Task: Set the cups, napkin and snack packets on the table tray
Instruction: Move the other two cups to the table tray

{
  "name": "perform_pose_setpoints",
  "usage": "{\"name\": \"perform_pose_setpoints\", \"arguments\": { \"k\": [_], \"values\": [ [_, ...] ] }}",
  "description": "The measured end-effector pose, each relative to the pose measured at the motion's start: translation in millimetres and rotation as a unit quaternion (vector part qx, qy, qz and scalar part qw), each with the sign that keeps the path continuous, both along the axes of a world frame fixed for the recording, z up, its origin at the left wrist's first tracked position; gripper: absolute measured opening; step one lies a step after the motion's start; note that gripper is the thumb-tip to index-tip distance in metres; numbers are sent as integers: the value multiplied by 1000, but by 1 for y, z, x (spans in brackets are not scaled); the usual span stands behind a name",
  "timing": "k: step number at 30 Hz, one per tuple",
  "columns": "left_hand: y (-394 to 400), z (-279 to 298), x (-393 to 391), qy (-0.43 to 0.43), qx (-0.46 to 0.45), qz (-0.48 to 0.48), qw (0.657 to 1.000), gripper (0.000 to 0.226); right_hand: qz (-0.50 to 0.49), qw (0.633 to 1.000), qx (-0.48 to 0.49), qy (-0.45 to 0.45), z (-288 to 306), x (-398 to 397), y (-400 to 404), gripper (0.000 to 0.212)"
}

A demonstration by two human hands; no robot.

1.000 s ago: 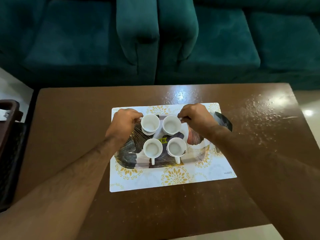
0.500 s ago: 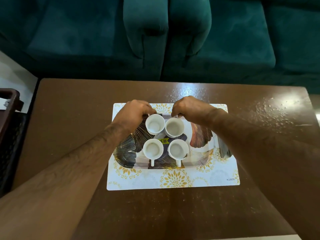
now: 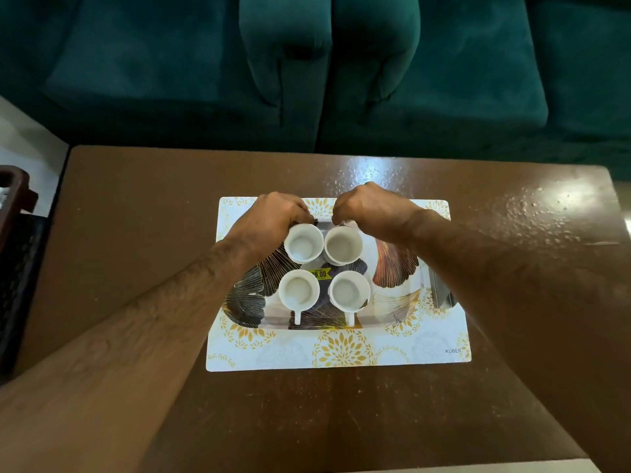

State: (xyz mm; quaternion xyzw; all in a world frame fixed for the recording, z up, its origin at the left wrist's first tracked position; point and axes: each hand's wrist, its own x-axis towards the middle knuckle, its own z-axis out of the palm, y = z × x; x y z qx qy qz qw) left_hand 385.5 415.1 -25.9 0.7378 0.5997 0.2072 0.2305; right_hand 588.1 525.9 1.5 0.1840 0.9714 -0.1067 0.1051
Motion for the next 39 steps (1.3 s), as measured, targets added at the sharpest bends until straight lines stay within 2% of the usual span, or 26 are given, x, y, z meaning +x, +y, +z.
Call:
{"name": "perform_pose_setpoints", "arguments": {
  "k": [11,18,20,23,26,28,31,34,39],
  "values": [
    [1,9,7,4,-1,-11,1000,29,22,1000,6,19,14,0,-9,33],
    [-4,3,8,-25,-7,47,999,46,7,999,-8,47,8,4,-9,36],
    [-5,1,8,-31,-6,60,998,45,-23,997,-20,65,5,5,-10,32],
    [-8,-1,8,-18,1,92,996,37,-122,987,-55,88,2,6,-10,32],
    [-14,1,12,-29,21,138,990,19,-213,965,-94,123,-1,11,-11,25],
    [-20,1,13,-43,25,188,981,21,-258,946,-114,162,-1,17,-16,19],
    [-29,-1,12,-36,19,231,972,26,-287,933,-127,176,-4,27,-25,26],
    [-36,1,15,-33,7,236,971,18,-304,927,-150,160,-6,32,-34,32],
    [-42,3,22,-31,7,254,967,16,-308,927,-136,165,-8,33,-41,23]
  ]
}}
